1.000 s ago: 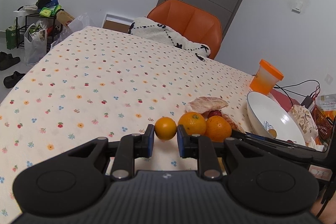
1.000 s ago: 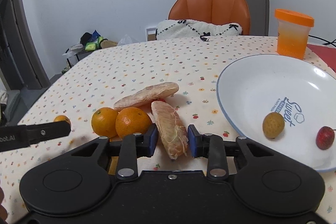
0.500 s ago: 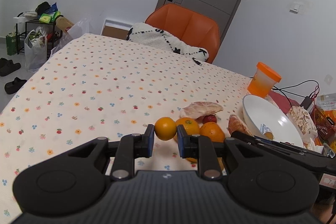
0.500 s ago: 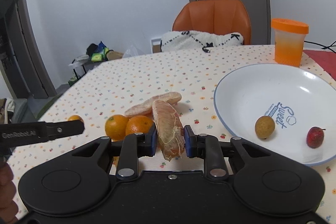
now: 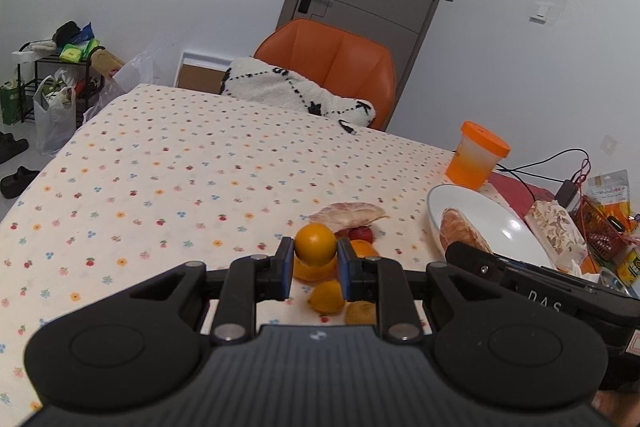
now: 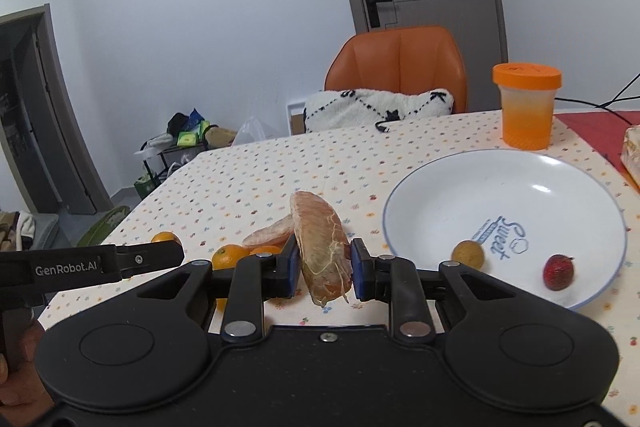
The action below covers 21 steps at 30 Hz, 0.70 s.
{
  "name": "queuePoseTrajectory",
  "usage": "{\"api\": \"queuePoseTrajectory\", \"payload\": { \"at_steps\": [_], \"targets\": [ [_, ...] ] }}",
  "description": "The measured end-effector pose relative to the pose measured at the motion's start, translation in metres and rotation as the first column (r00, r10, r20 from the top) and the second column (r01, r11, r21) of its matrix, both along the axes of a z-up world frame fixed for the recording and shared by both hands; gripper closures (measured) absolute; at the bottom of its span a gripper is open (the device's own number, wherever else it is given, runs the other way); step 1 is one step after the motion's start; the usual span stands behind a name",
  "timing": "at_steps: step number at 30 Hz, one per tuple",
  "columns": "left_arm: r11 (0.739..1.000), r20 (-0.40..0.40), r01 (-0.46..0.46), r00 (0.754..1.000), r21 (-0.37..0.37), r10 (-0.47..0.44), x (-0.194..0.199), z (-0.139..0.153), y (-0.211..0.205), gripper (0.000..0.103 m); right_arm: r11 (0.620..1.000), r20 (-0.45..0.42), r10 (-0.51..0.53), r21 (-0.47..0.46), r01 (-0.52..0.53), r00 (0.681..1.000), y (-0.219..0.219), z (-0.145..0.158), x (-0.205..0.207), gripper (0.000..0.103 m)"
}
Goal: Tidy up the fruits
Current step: 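Carry the small orange fruit and pomelo piece over the white plate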
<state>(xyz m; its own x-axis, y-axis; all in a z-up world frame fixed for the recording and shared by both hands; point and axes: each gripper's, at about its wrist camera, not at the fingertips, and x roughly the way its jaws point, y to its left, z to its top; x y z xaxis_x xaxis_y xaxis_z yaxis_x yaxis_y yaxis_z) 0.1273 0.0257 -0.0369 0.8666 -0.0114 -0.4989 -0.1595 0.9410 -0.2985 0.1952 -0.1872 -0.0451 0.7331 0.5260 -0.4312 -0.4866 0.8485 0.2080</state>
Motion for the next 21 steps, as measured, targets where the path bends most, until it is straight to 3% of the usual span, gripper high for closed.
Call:
{"api": "queuePoseTrajectory", "payload": {
  "at_steps": [21],
  "targets": [
    [0.994,0.028,0.107,0.994,0.027,-0.107,0.016,0.011,-0.055,0.082,0.995,0.013,-0.097,0.035,0.096,0.995,-0.055,0.003,0.000,0.079]
  ]
}}
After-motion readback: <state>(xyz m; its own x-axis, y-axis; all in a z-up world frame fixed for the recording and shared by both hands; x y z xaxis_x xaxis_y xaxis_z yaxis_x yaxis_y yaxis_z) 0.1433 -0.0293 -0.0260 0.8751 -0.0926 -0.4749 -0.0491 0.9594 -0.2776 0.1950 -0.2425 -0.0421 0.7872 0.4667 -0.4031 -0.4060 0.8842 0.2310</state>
